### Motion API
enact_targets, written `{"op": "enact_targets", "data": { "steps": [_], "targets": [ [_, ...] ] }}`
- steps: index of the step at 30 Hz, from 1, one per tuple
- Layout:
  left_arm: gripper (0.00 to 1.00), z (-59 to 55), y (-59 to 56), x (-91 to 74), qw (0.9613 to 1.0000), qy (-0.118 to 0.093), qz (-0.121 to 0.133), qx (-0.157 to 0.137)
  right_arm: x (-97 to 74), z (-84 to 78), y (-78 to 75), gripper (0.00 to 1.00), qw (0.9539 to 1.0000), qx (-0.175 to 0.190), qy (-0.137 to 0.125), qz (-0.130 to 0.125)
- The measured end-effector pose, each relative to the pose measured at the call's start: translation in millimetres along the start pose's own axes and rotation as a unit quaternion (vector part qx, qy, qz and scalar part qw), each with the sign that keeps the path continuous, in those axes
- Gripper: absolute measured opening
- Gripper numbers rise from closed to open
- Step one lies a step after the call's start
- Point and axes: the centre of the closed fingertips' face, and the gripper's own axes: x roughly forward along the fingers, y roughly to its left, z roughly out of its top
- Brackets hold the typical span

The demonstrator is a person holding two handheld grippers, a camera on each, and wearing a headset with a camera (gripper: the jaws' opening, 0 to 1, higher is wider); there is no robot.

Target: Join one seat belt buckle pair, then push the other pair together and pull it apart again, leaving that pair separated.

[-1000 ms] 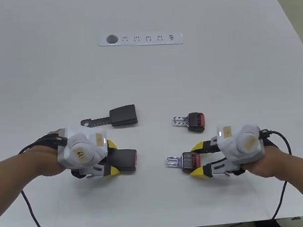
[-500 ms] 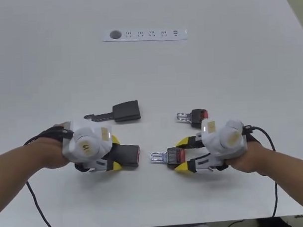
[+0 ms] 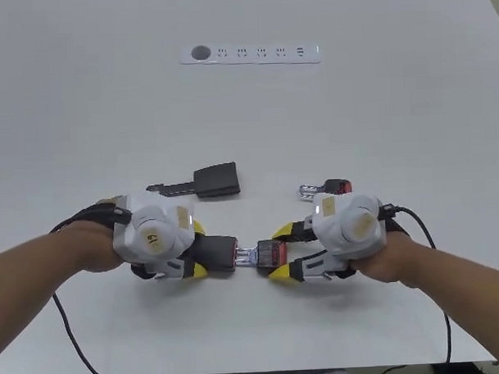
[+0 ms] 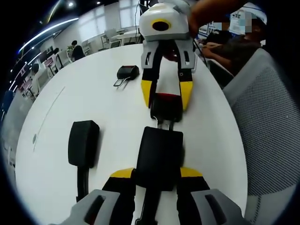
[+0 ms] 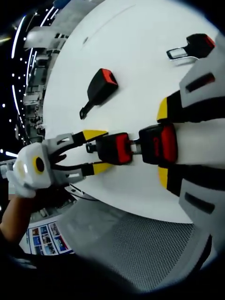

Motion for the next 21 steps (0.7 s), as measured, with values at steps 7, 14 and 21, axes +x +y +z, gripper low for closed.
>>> {"op": "enact_targets", "data": {
  "steps": [7, 14, 21],
  "targets": [
    [0.34, 0.2, 0.2, 0.2, 1.0000, 0.002, -0.002, 0.008, 5.1, 1.9, -0.9, 0.34, 1.0000, -0.005, 0.004, 0.006],
    [0.34, 0.3, 0.9, 0.3, 0.9999, 0.003, -0.004, 0.015, 10.4, 7.0, -1.9, 0.33, 1.0000, 0.006, 0.000, -0.004],
    [0.33, 0.5, 1.1, 0.6, 0.9999, 0.002, -0.005, 0.016, 12.5, 9.6, -2.2, 0.33, 0.9999, 0.011, 0.001, -0.008]
  ]
}}
